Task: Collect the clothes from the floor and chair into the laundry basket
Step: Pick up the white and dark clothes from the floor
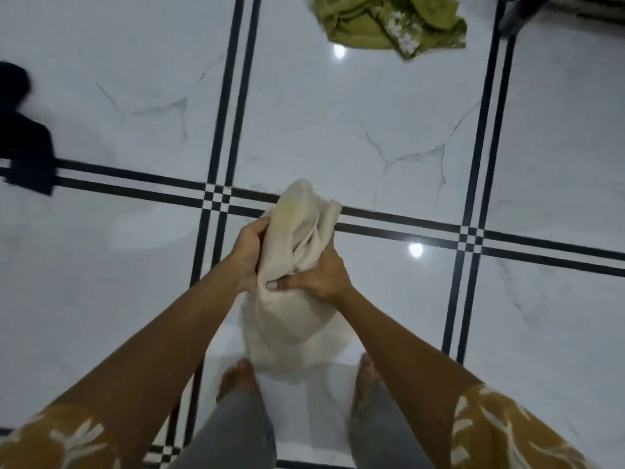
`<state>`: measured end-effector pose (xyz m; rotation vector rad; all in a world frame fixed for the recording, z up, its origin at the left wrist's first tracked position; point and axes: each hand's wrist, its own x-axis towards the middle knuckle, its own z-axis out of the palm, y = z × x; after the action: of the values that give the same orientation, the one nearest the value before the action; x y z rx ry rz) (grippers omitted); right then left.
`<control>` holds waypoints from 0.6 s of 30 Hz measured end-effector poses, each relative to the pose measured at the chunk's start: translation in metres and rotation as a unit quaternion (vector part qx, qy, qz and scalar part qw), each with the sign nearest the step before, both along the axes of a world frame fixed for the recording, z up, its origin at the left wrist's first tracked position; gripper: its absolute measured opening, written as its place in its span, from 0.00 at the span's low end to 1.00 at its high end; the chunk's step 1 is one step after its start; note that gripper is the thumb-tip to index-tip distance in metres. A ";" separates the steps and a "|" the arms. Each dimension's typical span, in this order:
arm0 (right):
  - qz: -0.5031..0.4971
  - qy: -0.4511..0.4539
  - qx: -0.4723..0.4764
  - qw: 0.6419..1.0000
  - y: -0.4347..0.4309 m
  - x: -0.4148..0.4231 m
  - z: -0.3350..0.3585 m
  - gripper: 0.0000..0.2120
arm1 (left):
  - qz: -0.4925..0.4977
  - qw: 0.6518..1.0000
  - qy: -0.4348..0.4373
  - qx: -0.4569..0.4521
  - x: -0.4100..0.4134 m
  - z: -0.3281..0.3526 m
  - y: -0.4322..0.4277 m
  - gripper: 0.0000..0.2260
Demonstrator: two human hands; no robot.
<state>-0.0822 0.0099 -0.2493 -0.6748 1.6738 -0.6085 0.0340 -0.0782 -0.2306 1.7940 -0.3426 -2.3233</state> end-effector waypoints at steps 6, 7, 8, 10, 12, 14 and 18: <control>0.023 0.108 0.026 0.993 -0.089 0.065 0.135 0.32 | 0.225 0.973 0.057 -0.005 0.071 0.133 -0.063 0.20; 0.034 0.120 0.026 0.992 -0.103 0.071 0.149 0.30 | 0.214 0.976 0.031 -0.029 0.077 0.150 -0.068 0.19; 0.045 0.126 0.012 0.991 -0.130 0.083 0.171 0.29 | 0.176 0.981 -0.026 -0.074 0.093 0.175 -0.090 0.16; 0.073 0.149 0.009 0.986 -0.177 0.104 0.213 0.28 | 0.088 0.946 -0.225 -0.216 0.119 0.225 -0.125 0.12; 0.079 0.146 -0.003 0.986 -0.227 0.131 0.259 0.23 | 0.096 0.857 -0.362 -0.355 0.154 0.267 -0.166 0.07; 0.071 0.122 -0.024 0.990 -0.272 0.153 0.292 0.20 | 0.158 0.804 -0.412 -0.399 0.183 0.284 -0.208 0.04; 0.066 0.087 -0.036 0.993 -0.362 0.197 0.311 0.26 | 0.128 0.779 -0.473 -0.391 0.252 0.277 -0.294 0.07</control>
<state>0.1146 -0.3524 0.0616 -0.9044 1.7585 -0.5296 0.2861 -0.3717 0.0464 2.1192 -0.9381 -0.6896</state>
